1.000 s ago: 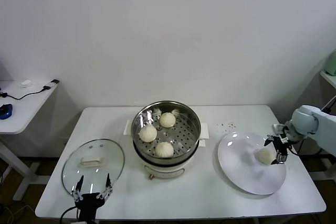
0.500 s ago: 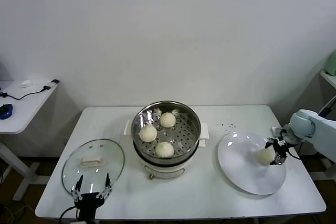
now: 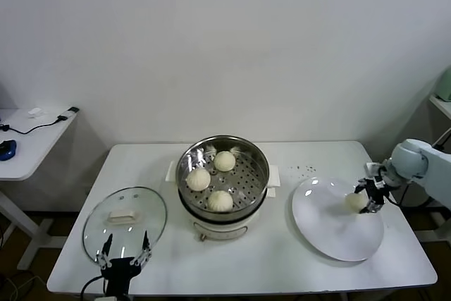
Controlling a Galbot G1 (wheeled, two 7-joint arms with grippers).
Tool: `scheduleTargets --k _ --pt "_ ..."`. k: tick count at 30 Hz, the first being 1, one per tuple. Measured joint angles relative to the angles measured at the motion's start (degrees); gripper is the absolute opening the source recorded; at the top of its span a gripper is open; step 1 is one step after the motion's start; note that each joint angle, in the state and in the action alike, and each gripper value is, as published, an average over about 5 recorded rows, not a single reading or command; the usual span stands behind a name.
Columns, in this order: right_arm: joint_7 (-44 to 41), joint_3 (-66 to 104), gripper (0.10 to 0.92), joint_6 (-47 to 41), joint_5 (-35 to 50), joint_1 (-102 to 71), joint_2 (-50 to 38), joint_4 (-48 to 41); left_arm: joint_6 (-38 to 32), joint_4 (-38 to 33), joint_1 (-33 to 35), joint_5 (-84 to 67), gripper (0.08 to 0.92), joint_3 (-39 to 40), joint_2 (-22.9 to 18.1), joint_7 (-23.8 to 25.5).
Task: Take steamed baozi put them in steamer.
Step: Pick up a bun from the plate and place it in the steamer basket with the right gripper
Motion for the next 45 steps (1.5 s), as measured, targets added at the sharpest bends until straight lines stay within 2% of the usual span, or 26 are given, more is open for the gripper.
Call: scheduleTargets --k 12,21,32,45 --pt "1.13 -19.51 0.653 -4.55 22.82 29.66 8.36 11.87 0.13 -1.06 0.01 -0.71 0.823 -0.49 0.94 0.29" --pt "6.41 -23.88 0.653 -9.47 35.73 36.86 19.43 16.06 -0.04 -1.28 -0.39 -0.79 0.823 -0.03 0.8 0.21" --pt "13.08 -25.26 0.653 -14.03 39.84 32.88 28.59 14.64 0.12 -1.03 -0.45 -0.45 0.823 0.22 0.58 0.24" --pt "17.84 -24.84 0.653 -16.86 38.56 25.68 32.4 11.19 0.46 -0.65 -0.9 -0.2 0.823 0.18 0.19 0.33"
